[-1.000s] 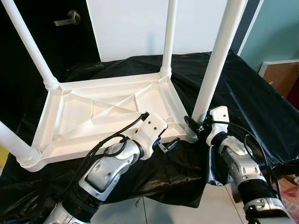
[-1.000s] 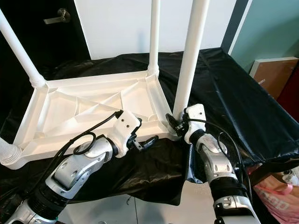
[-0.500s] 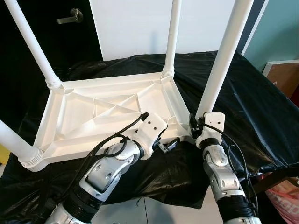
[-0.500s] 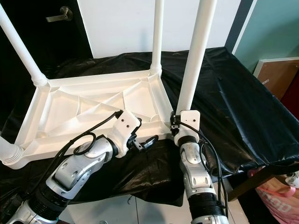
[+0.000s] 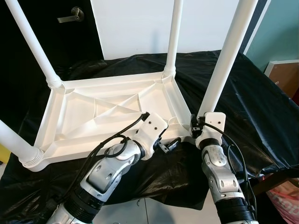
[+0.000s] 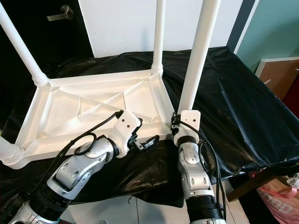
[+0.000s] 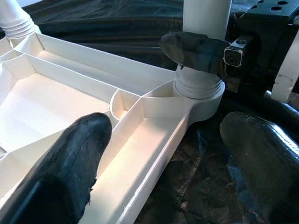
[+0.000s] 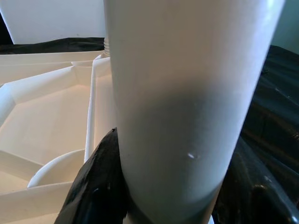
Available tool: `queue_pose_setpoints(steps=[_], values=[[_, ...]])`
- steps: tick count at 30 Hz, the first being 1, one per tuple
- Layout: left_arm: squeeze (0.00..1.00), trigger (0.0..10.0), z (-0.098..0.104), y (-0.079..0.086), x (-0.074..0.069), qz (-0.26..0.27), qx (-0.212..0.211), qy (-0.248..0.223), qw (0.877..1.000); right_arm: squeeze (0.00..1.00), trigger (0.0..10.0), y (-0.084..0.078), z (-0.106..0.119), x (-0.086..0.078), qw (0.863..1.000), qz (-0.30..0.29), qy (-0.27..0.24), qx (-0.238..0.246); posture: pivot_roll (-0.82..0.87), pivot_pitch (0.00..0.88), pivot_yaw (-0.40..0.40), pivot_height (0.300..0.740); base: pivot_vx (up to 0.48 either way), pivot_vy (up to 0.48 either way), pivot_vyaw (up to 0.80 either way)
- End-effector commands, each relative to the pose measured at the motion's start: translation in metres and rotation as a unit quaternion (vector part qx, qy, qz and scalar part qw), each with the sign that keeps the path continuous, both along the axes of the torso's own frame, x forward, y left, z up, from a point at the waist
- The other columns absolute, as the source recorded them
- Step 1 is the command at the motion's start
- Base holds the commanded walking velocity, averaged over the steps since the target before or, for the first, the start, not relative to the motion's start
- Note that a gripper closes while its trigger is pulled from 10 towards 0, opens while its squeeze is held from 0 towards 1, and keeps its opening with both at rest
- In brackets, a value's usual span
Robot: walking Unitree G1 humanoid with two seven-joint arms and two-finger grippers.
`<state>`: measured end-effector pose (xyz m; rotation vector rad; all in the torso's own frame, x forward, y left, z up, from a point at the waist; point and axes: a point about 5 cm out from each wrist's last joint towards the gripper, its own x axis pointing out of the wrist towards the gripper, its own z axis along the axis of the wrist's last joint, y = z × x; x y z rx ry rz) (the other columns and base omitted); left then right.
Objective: Building children table
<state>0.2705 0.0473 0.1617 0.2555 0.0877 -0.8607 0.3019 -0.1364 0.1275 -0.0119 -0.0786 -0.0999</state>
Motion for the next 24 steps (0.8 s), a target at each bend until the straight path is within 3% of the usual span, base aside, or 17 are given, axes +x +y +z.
queue_pose_setpoints(steps=[1,6,7,16,19,23,24], values=[[0.0,10.0,-0.005,0.001,-0.001,-0.023,0.006,0.009,1.0,0.0,10.0,-0.011,-0.016,-0.005,0.999,-0.024,0.039,-0.014,-0.09,0.043,-0.019,0.74,0.0,0.0,0.0],[0.0,10.0,-0.005,0.0,-0.001,-0.023,0.005,0.008,1.0,0.0,10.0,-0.015,-0.012,-0.004,0.999,-0.015,0.03,-0.021,-0.09,0.038,-0.021,0.74,0.0,0.0,0.0],[0.0,10.0,-0.005,0.0,-0.001,-0.023,0.006,0.008,1.0,1.0,10.0,-0.016,-0.011,-0.004,0.999,-0.01,0.026,-0.022,-0.09,0.037,-0.022,0.74,0.0,0.0,0.0],[0.0,10.0,-0.006,0.001,-0.001,-0.023,0.007,0.008,1.0,1.0,10.0,-0.028,-0.005,-0.005,0.999,0.049,0.003,-0.017,-0.09,0.029,-0.022,0.74,0.0,0.0,0.0],[0.0,10.0,-0.007,0.001,-0.001,-0.024,0.009,0.008,1.0,1.0,10.0,-0.036,-0.001,-0.007,0.991,0.13,-0.007,-0.014,-0.09,0.026,-0.017,0.74,0.0,0.0,0.0],[0.0,10.0,-0.006,0.001,-0.001,-0.025,0.009,0.007,1.0,1.0,10.0,-0.039,-0.002,-0.008,0.986,0.164,-0.001,-0.014,-0.1,0.024,-0.014,0.74,0.0,0.0,0.0],[0.0,10.0,-0.006,0.0,-0.001,-0.026,0.01,0.007,1.0,0.78,10.0,-0.04,-0.003,-0.008,0.982,0.187,0.002,-0.019,-0.1,0.022,-0.01,0.74,0.0,0.0,0.0]])
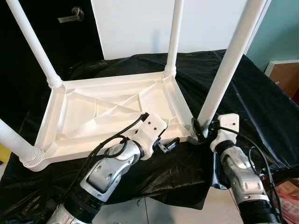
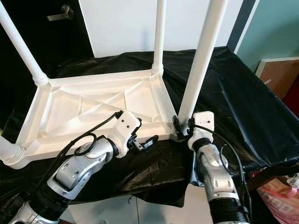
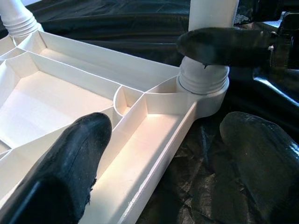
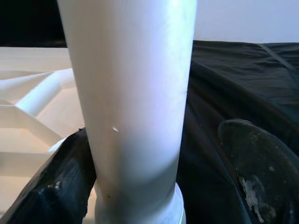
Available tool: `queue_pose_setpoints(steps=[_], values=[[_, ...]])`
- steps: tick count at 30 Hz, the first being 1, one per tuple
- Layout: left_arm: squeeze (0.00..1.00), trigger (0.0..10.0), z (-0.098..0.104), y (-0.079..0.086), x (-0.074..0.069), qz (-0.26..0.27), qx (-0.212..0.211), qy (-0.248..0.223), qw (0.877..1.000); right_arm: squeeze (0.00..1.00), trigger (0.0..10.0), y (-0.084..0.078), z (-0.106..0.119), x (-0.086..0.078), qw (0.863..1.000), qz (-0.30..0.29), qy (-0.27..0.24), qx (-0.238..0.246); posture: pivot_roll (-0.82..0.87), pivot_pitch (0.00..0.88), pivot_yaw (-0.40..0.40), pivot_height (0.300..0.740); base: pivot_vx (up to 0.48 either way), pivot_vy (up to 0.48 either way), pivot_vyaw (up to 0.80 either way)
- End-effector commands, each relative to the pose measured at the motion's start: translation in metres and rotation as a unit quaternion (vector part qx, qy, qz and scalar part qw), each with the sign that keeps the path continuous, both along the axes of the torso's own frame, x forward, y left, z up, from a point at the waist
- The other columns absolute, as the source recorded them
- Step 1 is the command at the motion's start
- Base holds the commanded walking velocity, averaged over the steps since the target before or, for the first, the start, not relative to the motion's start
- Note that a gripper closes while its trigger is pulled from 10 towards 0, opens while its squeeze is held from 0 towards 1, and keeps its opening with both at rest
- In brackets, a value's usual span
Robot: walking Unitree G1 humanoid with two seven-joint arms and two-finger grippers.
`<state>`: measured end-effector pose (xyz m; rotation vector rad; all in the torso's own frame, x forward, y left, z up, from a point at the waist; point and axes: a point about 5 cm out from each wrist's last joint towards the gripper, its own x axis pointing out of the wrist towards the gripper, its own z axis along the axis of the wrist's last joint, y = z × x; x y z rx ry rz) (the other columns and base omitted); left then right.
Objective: Building children table
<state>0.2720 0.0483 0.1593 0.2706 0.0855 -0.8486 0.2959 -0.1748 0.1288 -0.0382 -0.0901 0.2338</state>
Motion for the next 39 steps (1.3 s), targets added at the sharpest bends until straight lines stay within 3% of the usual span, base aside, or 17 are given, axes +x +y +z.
queue_pose_setpoints(steps=[1,5,7,18,23,25,27,28,29,38,39], values=[[0.0,10.0,-0.004,-0.001,-0.002,-0.034,0.004,0.012,0.999,0.0,10.0,-0.003,-0.005,-0.001,0.998,0.054,0.01,-0.014,-0.1,0.019,-0.006,0.74,0.0,0.0,0.0],[0.0,10.0,-0.004,-0.002,-0.002,-0.037,0.004,0.012,0.999,0.0,10.0,-0.004,-0.007,0.001,0.995,0.097,0.017,-0.032,-0.1,0.018,-0.003,0.74,0.0,0.0,0.0],[0.0,10.0,-0.004,-0.002,-0.003,-0.045,0.004,0.016,0.999,0.0,10.0,-0.006,-0.008,0.01,0.987,0.152,0.032,-0.046,-0.1,0.017,0.005,0.74,0.0,0.0,0.0],[0.0,10.0,-0.003,-0.004,-0.006,-0.064,0.005,0.027,0.998,0.0,10.0,-0.003,-0.005,0.031,0.976,0.197,0.04,-0.086,-0.1,0.014,0.011,0.74,0.0,0.0,0.0],[0.0,10.0,-0.003,-0.007,-0.013,-0.089,0.003,0.035,0.995,0.0,10.0,0.01,-0.004,0.044,0.967,0.225,0.041,-0.11,-0.08,0.015,0.014,0.74,0.0,0.0,0.0],[0.0,10.0,-0.004,-0.007,-0.016,-0.096,0.004,0.041,0.994,0.0,4.7,0.01,-0.003,0.048,0.967,0.225,0.041,-0.115,-0.08,0.017,0.014,0.74,0.0,0.0,0.0],[0.0,10.0,-0.004,-0.007,-0.016,-0.096,0.004,0.041,0.994,0.0,4.7,0.01,-0.003,0.048,0.967,0.225,0.041,-0.115,-0.08,0.017,0.014,0.74,0.0,0.0,0.0],[0.0,10.0,-0.004,-0.007,-0.017,-0.099,0.005,0.043,0.994,0.0,3.1,0.01,-0.003,0.05,0.966,0.225,0.041,-0.116,-0.07,0.02,0.012,0.74,0.0,0.0,0.0],[0.0,10.0,-0.004,-0.007,-0.018,-0.1,0.006,0.045,0.994,0.0,0.0,0.008,-0.004,0.05,0.966,0.228,0.045,-0.118,-0.07,0.022,0.01,0.74,0.0,0.0,0.0],[0.0,10.0,-0.005,-0.005,-0.017,-0.09,0.01,0.047,0.995,0.0,0.0,0.003,-0.015,0.048,0.965,0.224,0.062,-0.122,-0.07,0.045,0.007,0.74,0.0,0.0,0.0],[0.0,10.0,-0.005,-0.004,-0.016,-0.084,0.01,0.049,0.995,0.0,3.6,0.002,-0.016,0.048,0.966,0.221,0.064,-0.12,-0.07,0.045,0.007,0.74,0.0,0.0,0.0]])
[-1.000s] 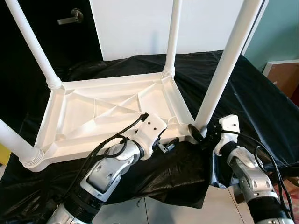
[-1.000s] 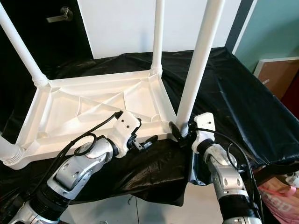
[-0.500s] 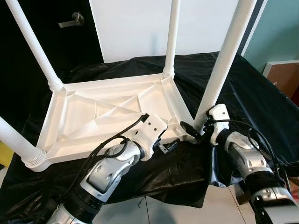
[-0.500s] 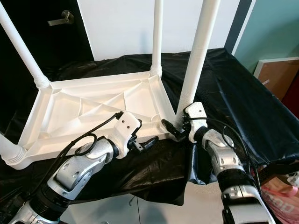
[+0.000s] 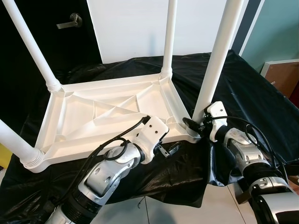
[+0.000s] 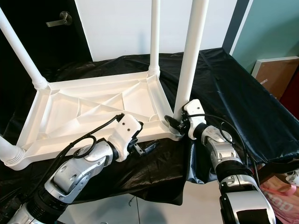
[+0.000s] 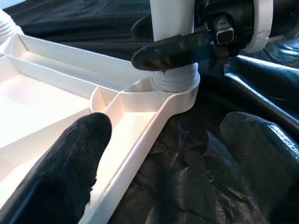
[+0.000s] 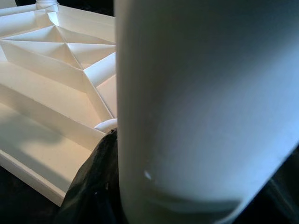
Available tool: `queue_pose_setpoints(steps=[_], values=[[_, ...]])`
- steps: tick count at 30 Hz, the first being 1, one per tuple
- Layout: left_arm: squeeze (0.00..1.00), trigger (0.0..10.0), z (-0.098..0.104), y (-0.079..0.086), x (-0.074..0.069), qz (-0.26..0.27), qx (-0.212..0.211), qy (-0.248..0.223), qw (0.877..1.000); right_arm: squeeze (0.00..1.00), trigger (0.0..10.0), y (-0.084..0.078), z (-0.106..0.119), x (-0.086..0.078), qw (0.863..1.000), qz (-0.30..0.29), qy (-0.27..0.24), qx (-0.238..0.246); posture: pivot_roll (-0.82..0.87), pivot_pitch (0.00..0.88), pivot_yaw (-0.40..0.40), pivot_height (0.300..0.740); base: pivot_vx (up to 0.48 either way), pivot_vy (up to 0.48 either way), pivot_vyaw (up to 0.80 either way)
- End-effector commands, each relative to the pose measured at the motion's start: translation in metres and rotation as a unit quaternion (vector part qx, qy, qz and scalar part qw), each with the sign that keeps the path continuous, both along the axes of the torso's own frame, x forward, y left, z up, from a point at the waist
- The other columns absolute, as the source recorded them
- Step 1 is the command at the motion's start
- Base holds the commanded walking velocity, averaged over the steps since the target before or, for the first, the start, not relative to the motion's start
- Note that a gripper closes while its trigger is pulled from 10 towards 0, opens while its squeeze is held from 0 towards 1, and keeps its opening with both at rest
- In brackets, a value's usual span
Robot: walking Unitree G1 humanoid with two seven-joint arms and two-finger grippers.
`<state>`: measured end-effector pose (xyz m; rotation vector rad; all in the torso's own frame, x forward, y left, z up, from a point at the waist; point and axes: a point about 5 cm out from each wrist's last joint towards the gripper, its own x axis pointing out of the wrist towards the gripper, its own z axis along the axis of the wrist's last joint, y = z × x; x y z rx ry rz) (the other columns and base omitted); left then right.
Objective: Building children table
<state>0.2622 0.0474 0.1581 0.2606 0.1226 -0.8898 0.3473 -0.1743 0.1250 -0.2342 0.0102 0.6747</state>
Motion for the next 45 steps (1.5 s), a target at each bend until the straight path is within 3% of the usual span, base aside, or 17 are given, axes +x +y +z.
queue_pose_setpoints(steps=[1,9,11,12,15,19,23,25,26,27,29,33,45], values=[[0.0,10.0,-0.004,-0.003,-0.005,-0.062,0.006,0.028,0.998,0.0,10.0,0.0,-0.013,-0.004,1.0,-0.005,0.023,-0.013,-0.07,0.046,0.006,0.74,0.0,0.0,0.0],[0.0,10.0,-0.004,-0.003,-0.004,-0.055,0.005,0.03,0.998,0.0,10.0,-0.001,-0.014,-0.003,0.999,-0.033,0.021,0.0,-0.07,0.054,0.005,0.74,0.0,0.0,0.0],[0.0,10.0,-0.005,-0.003,-0.003,-0.049,0.004,0.03,0.998,0.0,10.0,-0.001,-0.017,-0.002,0.994,-0.105,0.016,0.007,-0.09,0.058,0.006,0.74,0.0,0.0,0.0],[0.0,10.0,-0.005,-0.003,-0.003,-0.049,0.004,0.03,0.998,0.0,10.0,-0.001,-0.017,-0.002,0.994,-0.105,0.016,0.007,-0.09,0.058,0.006,0.74,0.0,0.0,0.0],[0.0,10.0,-0.006,-0.003,-0.001,-0.043,0.002,0.032,0.999,0.0,10.0,0.004,-0.023,-0.005,0.98,-0.193,0.019,0.034,-0.1,0.055,0.005,0.74,0.0,0.0,0.0],[0.0,10.0,-0.005,-0.003,0.0,-0.041,0.001,0.031,0.999,0.0,10.0,0.007,-0.026,-0.007,0.972,-0.23,0.02,0.045,-0.1,0.052,0.005,0.74,0.0,0.0,0.0],[0.0,10.0,-0.004,-0.001,0.002,-0.038,0.0,0.029,0.999,0.0,10.0,0.021,-0.032,-0.014,0.941,-0.33,0.016,0.073,-0.1,0.053,0.008,0.74,0.0,0.0,0.0],[0.0,10.0,-0.004,-0.001,0.002,-0.038,0.0,0.029,0.999,0.0,10.0,0.021,-0.032,-0.014,0.941,-0.33,0.016,0.073,-0.1,0.053,0.008,0.74,0.0,0.0,0.0],[0.0,10.0,-0.004,-0.001,0.002,-0.036,0.001,0.029,0.999,0.0,10.0,0.025,-0.033,-0.016,0.931,-0.357,0.009,0.079,-0.1,0.053,0.008,0.74,0.0,0.0,0.0],[0.0,10.0,-0.004,-0.001,0.002,-0.036,0.001,0.029,0.999,0.0,10.0,0.025,-0.033,-0.016,0.931,-0.357,0.009,0.079,-0.1,0.053,0.008,0.74,0.0,0.0,0.0],[0.0,10.0,-0.004,0.0,0.002,-0.035,0.001,0.029,0.999,0.0,10.0,0.042,-0.035,-0.021,0.909,-0.406,0.007,0.094,-0.09,0.056,0.013,0.74,0.0,0.0,0.0],[0.0,10.0,-0.003,-0.002,0.002,-0.034,-0.001,0.029,0.999,0.0,10.0,0.054,-0.032,-0.022,0.905,-0.413,0.008,0.103,-0.08,0.056,0.015,0.74,0.0,0.0,0.0],[0.0,10.0,-0.003,0.002,0.006,-0.024,0.001,0.025,0.999,0.0,10.0,0.052,-0.027,-0.021,0.9,-0.423,0.0,0.105,-0.08,0.05,0.008,0.74,0.0,0.0,0.0]])
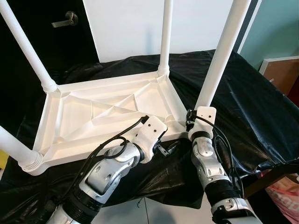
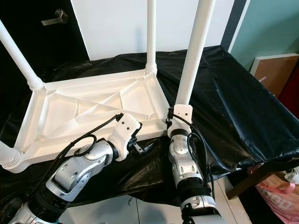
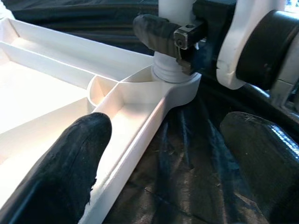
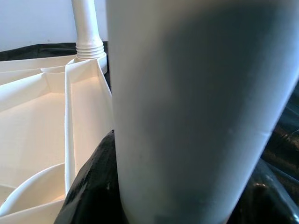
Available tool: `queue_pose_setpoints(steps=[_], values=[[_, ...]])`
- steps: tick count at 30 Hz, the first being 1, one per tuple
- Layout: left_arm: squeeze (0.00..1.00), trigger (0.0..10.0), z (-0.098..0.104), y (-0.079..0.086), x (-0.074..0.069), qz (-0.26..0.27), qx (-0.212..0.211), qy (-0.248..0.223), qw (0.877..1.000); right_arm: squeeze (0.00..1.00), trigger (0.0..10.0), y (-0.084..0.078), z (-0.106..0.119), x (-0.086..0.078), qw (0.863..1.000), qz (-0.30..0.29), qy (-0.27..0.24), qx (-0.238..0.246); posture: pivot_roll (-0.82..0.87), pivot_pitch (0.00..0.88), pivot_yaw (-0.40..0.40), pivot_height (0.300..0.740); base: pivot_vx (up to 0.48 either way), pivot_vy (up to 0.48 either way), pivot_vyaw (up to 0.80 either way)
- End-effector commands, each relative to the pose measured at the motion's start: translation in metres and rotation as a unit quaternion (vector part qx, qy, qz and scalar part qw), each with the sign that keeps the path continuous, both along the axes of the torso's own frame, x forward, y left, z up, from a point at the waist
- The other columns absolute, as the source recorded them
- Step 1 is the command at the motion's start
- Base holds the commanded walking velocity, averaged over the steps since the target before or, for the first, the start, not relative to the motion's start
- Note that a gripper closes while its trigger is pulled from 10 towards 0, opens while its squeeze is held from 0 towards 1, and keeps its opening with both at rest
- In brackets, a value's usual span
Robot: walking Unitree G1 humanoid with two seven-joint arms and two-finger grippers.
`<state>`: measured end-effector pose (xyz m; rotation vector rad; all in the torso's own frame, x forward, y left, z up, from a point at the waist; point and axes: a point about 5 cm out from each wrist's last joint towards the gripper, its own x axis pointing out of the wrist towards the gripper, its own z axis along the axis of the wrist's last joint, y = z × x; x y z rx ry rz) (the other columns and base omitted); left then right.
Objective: Building children table
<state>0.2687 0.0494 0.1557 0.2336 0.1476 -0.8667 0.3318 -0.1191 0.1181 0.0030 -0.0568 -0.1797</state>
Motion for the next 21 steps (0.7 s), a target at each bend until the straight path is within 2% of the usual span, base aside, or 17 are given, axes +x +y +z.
queue_pose_setpoints(steps=[1,2,5,15,16,21], values=[[0.0,10.0,0.0,-0.001,0.0,-0.037,0.005,0.01,0.999,0.0,10.0,-0.003,-0.018,-0.005,0.999,-0.006,0.042,-0.002,-0.09,0.048,0.008,0.74,0.0,0.0,0.0],[0.0,10.0,0.0,-0.001,0.0,-0.037,0.004,0.009,0.999,1.0,10.0,-0.002,-0.016,-0.005,0.999,0.003,0.033,-0.001,-0.09,0.044,0.007,0.74,0.0,0.0,0.0],[0.0,10.0,0.0,-0.001,0.0,-0.037,0.004,0.007,0.999,1.0,10.0,-0.002,-0.006,-0.005,1.0,0.027,0.001,-0.004,-0.09,0.029,0.005,0.74,0.0,0.0,0.0],[0.0,10.0,0.003,0.001,0.005,-0.032,0.001,-0.004,0.999,1.0,10.0,-0.013,-0.001,-0.019,0.996,0.08,-0.029,0.001,-0.1,0.0,-0.001,0.74,0.0,0.0,0.0],[0.0,10.0,0.003,0.001,0.006,-0.031,0.001,-0.004,1.0,0.0,10.0,-0.017,-0.001,-0.024,0.993,0.116,-0.033,0.013,-0.1,0.0,0.0,0.74,0.0,0.0,0.0],[0.0,10.0,0.003,0.001,0.005,-0.037,0.002,-0.004,0.999,0.0,10.0,-0.022,0.0,-0.027,0.984,0.175,-0.031,0.013,-0.09,0.0,0.002,0.74,0.0,0.0,0.0]])
